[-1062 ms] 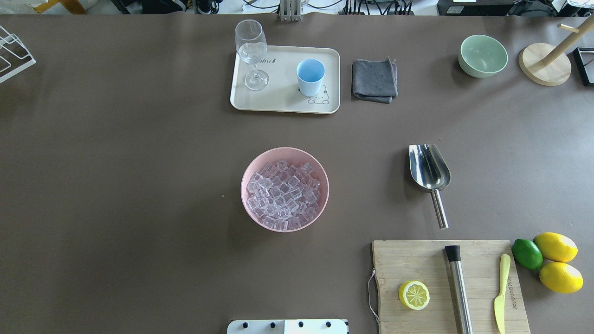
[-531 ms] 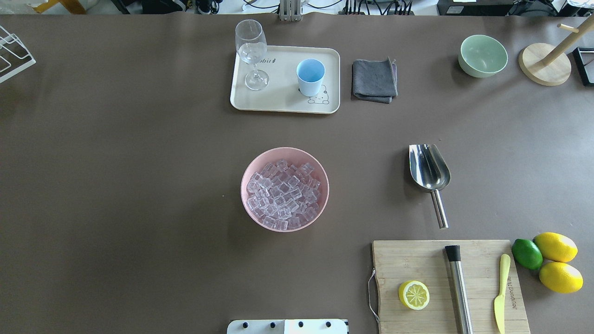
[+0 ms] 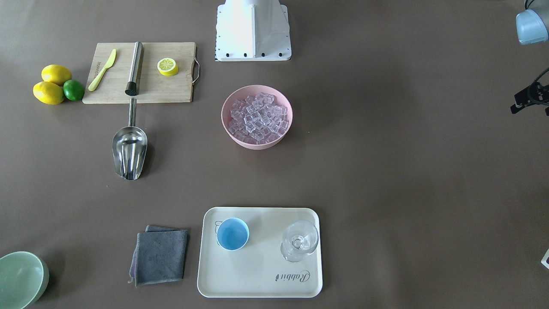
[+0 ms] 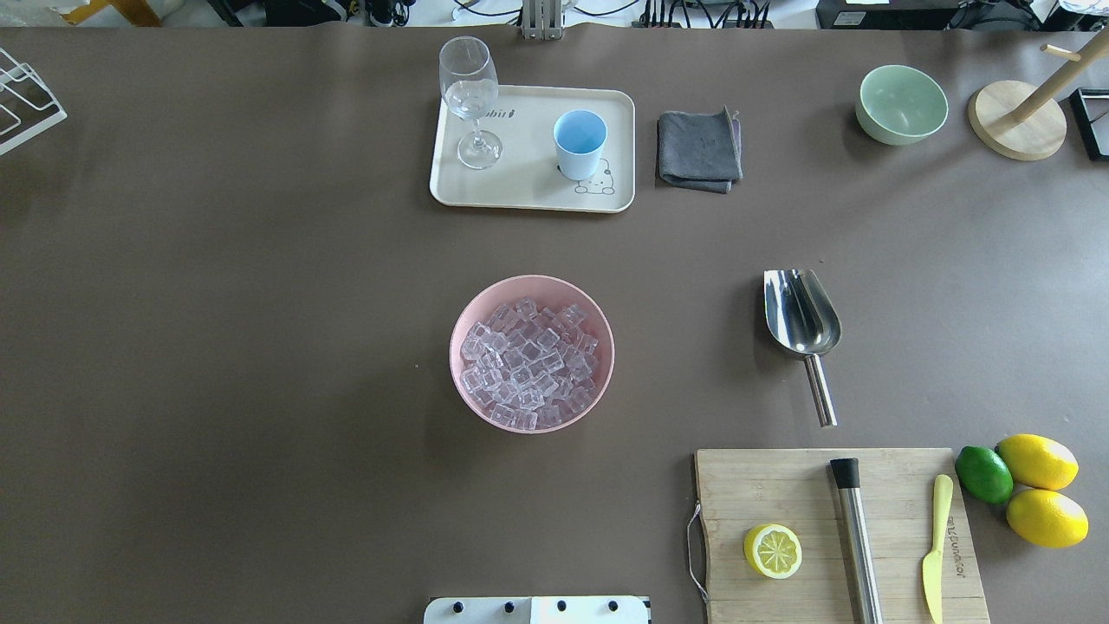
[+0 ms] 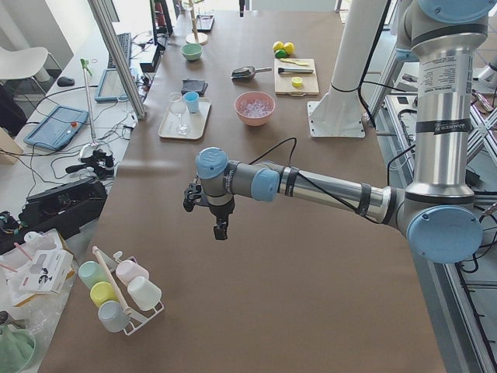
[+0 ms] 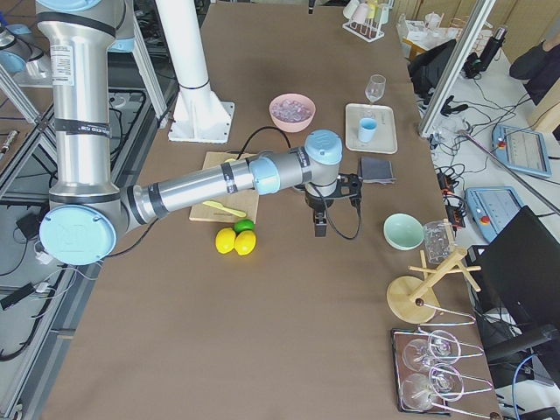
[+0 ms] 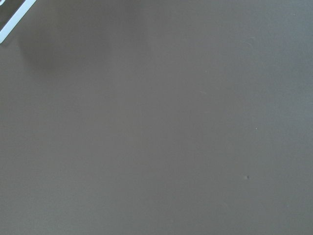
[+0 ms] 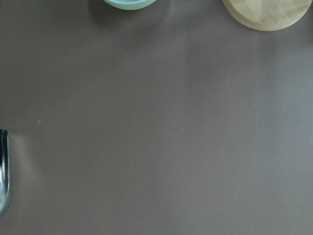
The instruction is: Put ice in cup with scoop
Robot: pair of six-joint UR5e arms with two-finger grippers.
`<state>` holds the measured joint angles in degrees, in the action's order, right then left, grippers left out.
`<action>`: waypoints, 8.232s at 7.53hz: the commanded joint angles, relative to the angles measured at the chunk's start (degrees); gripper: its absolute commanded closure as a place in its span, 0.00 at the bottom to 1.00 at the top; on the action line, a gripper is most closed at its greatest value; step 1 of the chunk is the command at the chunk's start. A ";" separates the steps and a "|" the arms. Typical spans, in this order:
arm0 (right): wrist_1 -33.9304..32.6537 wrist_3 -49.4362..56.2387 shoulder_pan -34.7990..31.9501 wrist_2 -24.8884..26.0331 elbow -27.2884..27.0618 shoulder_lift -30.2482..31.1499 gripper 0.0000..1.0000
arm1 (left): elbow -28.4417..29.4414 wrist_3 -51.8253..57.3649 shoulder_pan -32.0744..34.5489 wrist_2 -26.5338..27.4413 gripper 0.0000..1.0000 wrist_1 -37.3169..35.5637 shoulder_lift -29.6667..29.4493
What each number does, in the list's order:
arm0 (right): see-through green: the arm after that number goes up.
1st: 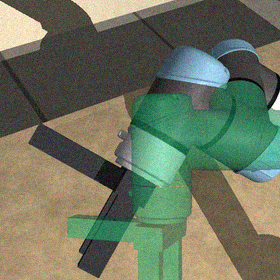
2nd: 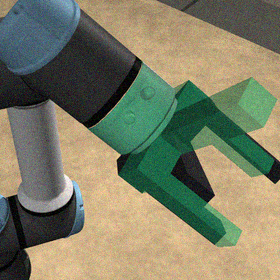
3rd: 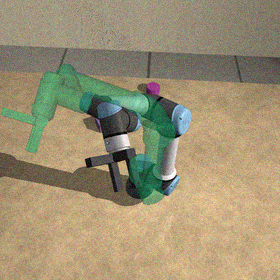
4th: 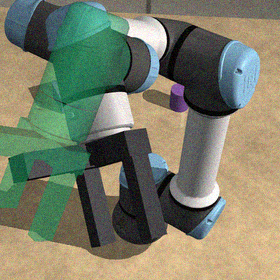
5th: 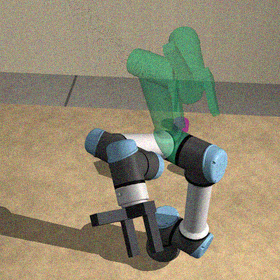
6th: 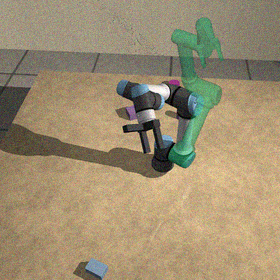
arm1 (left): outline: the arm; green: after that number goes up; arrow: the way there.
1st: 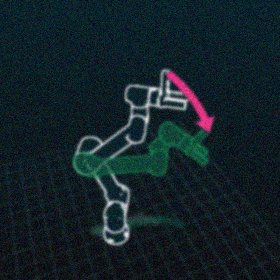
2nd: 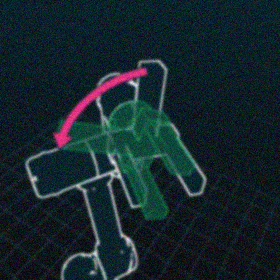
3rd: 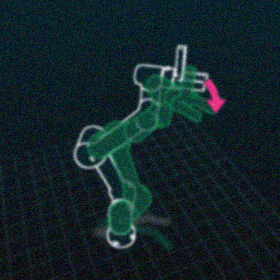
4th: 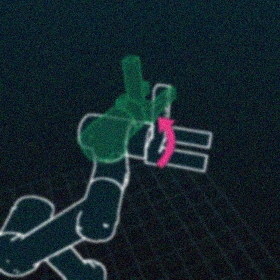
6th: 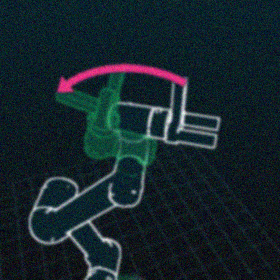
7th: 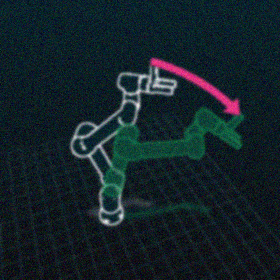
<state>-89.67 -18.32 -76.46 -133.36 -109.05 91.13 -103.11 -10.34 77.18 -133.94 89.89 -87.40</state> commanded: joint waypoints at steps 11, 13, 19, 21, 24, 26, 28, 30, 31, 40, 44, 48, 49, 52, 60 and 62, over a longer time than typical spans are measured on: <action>1.94 -39.42 40.33 15.05 -3.11 -8.25 0.04 | -1.22 0.14 -23.19 7.89 0.01 33.66 -5.06; 8.43 -40.29 41.91 15.76 0.92 -7.55 0.08 | -1.48 0.14 -27.93 11.48 0.02 39.63 -5.41; 9.07 -42.59 42.10 15.41 -0.55 -6.67 1.00 | -5.01 0.49 -46.57 32.25 0.02 48.79 -7.94; 8.46 -42.59 42.01 15.24 -2.21 -6.32 1.00 | -3.08 0.67 -46.60 24.49 0.02 49.50 -10.24; 5.67 -39.78 38.95 16.02 -5.99 -5.43 1.00 | 0.44 4.42 -44.15 19.53 0.02 49.42 -13.93; -5.29 -20.94 31.69 17.70 -7.40 -8.07 1.00 | 2.29 17.40 -42.38 18.10 0.01 48.98 -15.25; -10.25 -7.22 26.47 17.35 -7.49 -10.18 1.00 | 4.93 19.39 -42.64 18.10 0.02 49.06 -18.42; -15.75 -4.36 25.75 15.78 -6.62 -13.06 1.00 | 6.15 19.39 -43.43 16.70 0.02 49.15 -19.73; -20.50 2.08 25.75 15.24 -6.70 -15.17 1.00 | 6.95 19.31 -43.52 16.08 0.02 49.33 -20.79; -48.00 31.99 27.58 22.94 -6.44 -32.47 1.00 | 16.06 18.78 -43.43 16.51 0.01 57.31 -25.87; -64.92 30.11 31.45 23.34 -6.70 -41.29 1.00 | 17.86 18.52 -44.30 16.51 0.02 57.68 -27.21; -73.51 28.52 37.42 20.70 -6.26 -48.22 1.00 | 17.51 10.05 -45.27 14.16 0.02 58.03 -26.86; -74.76 27.39 39.35 20.60 -3.91 -50.76 1.00 | 17.59 9.81 -45.28 14.40 0.01 58.81 -26.77; -79.14 22.10 44.11 20.42 2.84 -58.92 1.00 | 17.77 9.90 -45.63 14.14 0.02 58.91 -26.77; -82.78 18.41 49.66 24.64 19.91 -69.33 1.00 | 18.03 9.81 -45.80 14.76 0.02 59.96 -26.77; -81.38 18.41 49.74 25.43 21.94 -69.33 1.00 | 18.56 9.72 -46.59 16.59 0.01 61.80 -26.86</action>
<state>-172.39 0.10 -26.84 -108.65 -89.48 22.13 -84.98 -0.57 31.24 -118.73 150.21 -114.26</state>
